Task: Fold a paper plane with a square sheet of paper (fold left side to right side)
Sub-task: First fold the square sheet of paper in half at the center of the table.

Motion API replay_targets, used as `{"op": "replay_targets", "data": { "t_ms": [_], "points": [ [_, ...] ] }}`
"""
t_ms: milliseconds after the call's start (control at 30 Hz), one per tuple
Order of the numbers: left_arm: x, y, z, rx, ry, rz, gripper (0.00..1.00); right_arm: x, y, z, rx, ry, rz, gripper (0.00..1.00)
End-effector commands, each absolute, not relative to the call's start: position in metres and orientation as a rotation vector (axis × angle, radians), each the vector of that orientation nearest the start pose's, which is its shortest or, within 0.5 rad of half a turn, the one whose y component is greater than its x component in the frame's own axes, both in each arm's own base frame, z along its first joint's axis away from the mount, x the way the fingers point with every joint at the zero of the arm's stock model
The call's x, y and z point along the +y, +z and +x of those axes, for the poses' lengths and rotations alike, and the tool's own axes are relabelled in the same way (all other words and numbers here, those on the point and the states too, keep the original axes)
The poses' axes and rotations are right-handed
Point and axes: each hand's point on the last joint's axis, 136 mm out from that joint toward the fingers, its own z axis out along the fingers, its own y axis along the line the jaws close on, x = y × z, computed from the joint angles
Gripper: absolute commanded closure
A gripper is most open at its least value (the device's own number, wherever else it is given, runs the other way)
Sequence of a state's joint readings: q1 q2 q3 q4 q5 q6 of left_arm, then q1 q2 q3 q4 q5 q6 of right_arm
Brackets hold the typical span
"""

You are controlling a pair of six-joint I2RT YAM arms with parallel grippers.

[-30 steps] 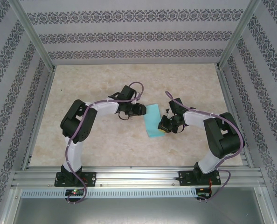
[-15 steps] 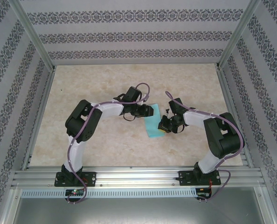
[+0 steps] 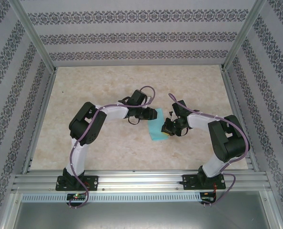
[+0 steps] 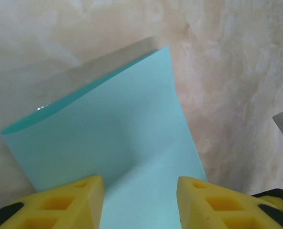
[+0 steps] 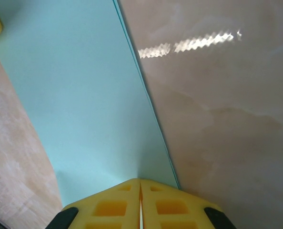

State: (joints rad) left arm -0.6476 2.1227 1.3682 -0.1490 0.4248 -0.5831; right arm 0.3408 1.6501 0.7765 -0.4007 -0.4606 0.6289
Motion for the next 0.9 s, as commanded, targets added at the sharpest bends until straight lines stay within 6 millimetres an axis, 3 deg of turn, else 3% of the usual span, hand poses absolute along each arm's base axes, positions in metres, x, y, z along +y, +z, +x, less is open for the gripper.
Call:
{"op": "replay_targets", "data": {
  "t_ms": [0, 200, 533, 733, 867],
  "points": [
    [-0.341, 0.018, 0.405, 2.616, -0.726, 0.234, 0.52, 0.150, -0.018, 0.238, 3.102, 0.586, 0.369, 0.91],
    [-0.335, 0.020, 0.416, 2.606, -0.645, 0.210, 0.50, 0.150, -0.020, 0.237, 3.105, 0.581, 0.365, 0.91],
    [-0.335, 0.025, 0.437, 2.579, -0.684, 0.170, 0.48, 0.151, -0.021, 0.236, 3.109, 0.585, 0.357, 0.91],
    [-0.321, 0.015, 0.443, 2.600, -0.649, 0.124, 0.48, 0.151, -0.020, 0.236, 3.105, 0.586, 0.358, 0.91],
    [-0.314, 0.026, 0.447, 2.583, -0.664, 0.119, 0.46, 0.154, -0.018, 0.239, 3.093, 0.603, 0.349, 0.91]
  ]
}}
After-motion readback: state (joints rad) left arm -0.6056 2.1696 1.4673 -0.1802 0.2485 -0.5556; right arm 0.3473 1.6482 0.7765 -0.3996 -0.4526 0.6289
